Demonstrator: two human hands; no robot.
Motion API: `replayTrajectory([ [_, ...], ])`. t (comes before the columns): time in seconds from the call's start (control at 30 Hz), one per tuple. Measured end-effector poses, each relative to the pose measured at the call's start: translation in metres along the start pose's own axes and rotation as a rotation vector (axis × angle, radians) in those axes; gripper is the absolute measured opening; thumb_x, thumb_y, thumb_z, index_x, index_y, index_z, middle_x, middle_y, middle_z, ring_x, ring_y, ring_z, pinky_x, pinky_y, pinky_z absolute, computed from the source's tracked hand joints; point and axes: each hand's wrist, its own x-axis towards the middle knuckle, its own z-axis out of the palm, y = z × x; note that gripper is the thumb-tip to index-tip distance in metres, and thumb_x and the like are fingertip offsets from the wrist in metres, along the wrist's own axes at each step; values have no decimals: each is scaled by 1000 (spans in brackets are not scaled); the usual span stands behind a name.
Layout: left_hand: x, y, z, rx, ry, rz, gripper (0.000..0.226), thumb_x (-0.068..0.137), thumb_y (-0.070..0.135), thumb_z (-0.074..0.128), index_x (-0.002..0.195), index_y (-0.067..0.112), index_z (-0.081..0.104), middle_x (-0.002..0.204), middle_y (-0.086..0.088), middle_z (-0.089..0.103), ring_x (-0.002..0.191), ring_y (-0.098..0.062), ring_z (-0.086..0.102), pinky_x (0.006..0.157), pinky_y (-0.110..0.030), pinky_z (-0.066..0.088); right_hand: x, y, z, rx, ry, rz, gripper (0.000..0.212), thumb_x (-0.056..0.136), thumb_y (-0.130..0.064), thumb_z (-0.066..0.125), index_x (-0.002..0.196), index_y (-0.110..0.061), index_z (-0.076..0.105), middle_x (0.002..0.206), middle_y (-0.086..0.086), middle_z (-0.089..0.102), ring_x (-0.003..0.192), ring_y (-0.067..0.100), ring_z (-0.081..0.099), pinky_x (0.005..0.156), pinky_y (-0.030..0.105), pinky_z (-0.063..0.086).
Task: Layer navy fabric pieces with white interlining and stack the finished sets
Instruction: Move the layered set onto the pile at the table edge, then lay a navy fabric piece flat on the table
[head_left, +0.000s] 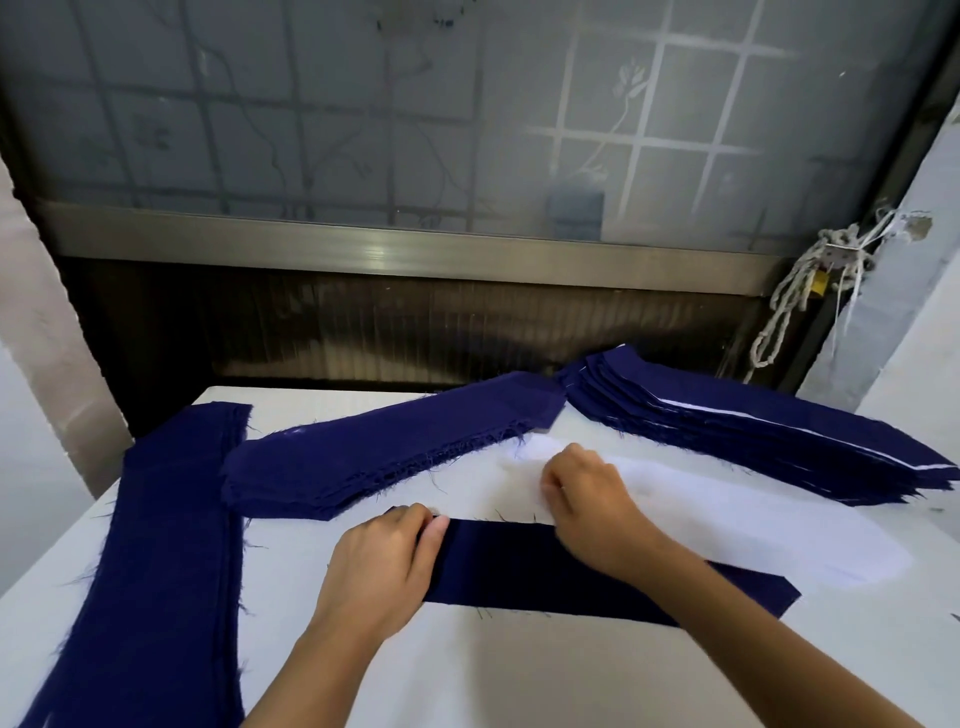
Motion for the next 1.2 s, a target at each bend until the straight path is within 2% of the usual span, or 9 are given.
replayTrajectory([
  [0.17, -3, -5, -4, -142, -37, 30, 67, 95, 58, 5, 68, 19, 52, 66, 7, 55, 61, -13, 50, 59, -36, 43, -26, -54, 44, -171, -99, -103, 22, 82, -9, 44, 103, -10, 51, 109, 7, 46, 99, 27, 43, 81, 32, 28],
  [0.3, -3, -6, -3, -97, -42, 8, 59, 96, 61, 18, 71, 25, 57, 64, 11, 57, 62, -10, 54, 59, -28, 43, -30, -68, 65, -215, -63, -137, 17, 94, -18, 42, 105, -13, 52, 106, 7, 56, 100, 26, 50, 87, 34, 32],
  [0.4, -2, -5, 1, -47, -26, -1, 39, 95, 45, 45, 64, 21, 43, 58, 7, 50, 55, -16, 48, 51, -29, 35, -23, -66, 61, -258, -22, -153, 10, 72, -17, 68, 75, -15, 59, 70, 2, 62, 66, 20, 58, 64, 30, 38],
  [0.47, -2, -5, 3, -22, -21, 11, 33, 95, 36, 49, 66, 22, 41, 58, 7, 49, 53, -17, 46, 49, -31, 33, -19, -62, 59, -197, 50, -145, 16, 64, -12, 67, 60, -17, 52, 52, -1, 54, 48, 17, 49, 54, 25, 28],
  [0.57, -2, -4, -2, -63, 68, 32, 24, 98, 32, 52, 74, 29, 51, 56, 17, 43, 51, -11, 40, 46, -20, 27, -14, -46, 60, -68, 84, -161, 8, 85, -12, 45, 80, -17, 50, 77, -1, 55, 70, 17, 44, 69, 27, 29],
  [0.73, -3, -3, -7, -166, 204, 47, 23, 94, 33, 44, 85, 26, 64, 55, 14, 45, 49, -10, 38, 43, -27, 36, -15, -39, 64, 211, -27, -178, 52, 80, -19, 37, 132, -24, 40, 118, -10, 53, 110, 10, 42, 101, 27, 25],
  [0.9, -4, -5, -7, -243, 288, 43, 26, 97, 38, 47, 83, 25, 64, 55, 18, 42, 49, -8, 40, 47, -19, 33, -14, -10, 55, 172, 31, -87, 64, 80, -14, 51, 140, -26, 35, 137, -13, 43, 127, 4, 29, 109, 25, 17],
  [1.07, -3, -2, -4, -314, 445, 71, 26, 96, 28, 53, 82, 13, 68, 65, 7, 57, 54, -18, 52, 47, -39, 43, -16, 6, 49, 111, -38, -65, 41, 82, -21, 54, 122, -27, 56, 112, -6, 60, 111, 11, 45, 103, 22, 18],
  [1.2, -6, -1, -9, -390, 452, -65, 22, 95, 33, 61, 81, 17, 67, 69, 10, 60, 60, -17, 56, 54, -33, 42, -26, 26, 37, -16, 17, -51, 26, 85, -21, 58, 110, -23, 66, 103, -6, 66, 98, 15, 50, 91, 23, 20],
])
